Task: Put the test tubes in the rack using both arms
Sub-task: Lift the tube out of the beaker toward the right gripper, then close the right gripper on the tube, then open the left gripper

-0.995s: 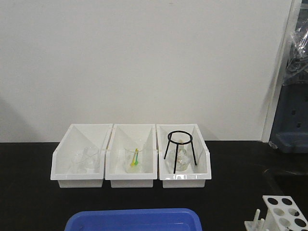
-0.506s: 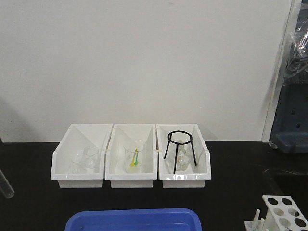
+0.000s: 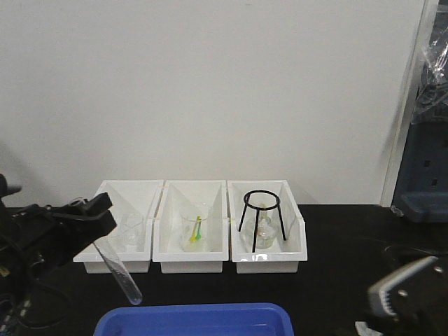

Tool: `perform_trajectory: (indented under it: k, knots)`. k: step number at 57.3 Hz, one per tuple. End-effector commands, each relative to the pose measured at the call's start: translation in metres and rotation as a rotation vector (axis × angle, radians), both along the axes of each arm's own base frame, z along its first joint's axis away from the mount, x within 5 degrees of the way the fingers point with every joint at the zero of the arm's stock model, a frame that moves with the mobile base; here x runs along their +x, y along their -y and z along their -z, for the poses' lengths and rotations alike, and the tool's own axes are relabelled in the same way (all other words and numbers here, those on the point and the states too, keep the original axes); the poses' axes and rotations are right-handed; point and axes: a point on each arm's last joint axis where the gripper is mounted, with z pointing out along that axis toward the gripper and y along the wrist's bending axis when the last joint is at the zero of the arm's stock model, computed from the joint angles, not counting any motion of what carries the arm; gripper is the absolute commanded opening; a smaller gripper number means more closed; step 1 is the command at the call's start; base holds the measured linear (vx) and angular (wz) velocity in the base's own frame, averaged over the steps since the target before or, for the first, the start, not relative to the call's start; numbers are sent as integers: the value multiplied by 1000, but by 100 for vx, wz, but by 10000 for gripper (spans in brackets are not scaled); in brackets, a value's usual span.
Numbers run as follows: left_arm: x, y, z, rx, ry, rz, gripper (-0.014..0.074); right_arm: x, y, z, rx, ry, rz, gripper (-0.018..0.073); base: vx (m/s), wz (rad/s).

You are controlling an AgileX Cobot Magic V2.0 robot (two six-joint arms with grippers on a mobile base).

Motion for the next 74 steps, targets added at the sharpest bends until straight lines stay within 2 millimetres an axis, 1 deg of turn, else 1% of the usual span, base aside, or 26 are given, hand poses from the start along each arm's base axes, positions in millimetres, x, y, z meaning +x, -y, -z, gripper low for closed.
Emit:
perform_trajectory:
  k: [1, 10, 16, 24, 31, 37, 46, 61, 74]
  knots:
    - [-1, 12, -23, -117, 133, 39, -5, 17, -21, -26, 52, 100, -49, 387, 0, 0]
    - [0, 31, -13, -218, 88, 119, -5, 35, -60, -40, 58, 22, -158, 386, 0, 0]
    - [4, 39, -4, -268, 53, 164, -5, 44, -79, -53, 37, -31, -225, 386, 0, 0]
    - [7, 49, 7, -291, 25, 234, -5, 60, -92, -68, 32, -32, -258, 386, 0, 0]
    - [8, 57, 13, -353, 13, 313, -5, 70, -102, -76, 37, -32, -298, 386, 0, 0]
    - [8, 64, 19, -354, 7, 382, -5, 80, -111, -75, 20, -39, -342, 386, 0, 0]
    - [7, 71, 25, -327, 34, 454, -5, 91, -120, -66, 4, -74, -357, 386, 0, 0]
    - [9, 73, 28, -337, 49, 475, -5, 95, -126, -64, 45, -87, -375, 386, 0, 0]
    - [6, 75, 28, -356, 29, 507, -5, 103, -130, -58, 56, -69, -363, 386, 0, 0]
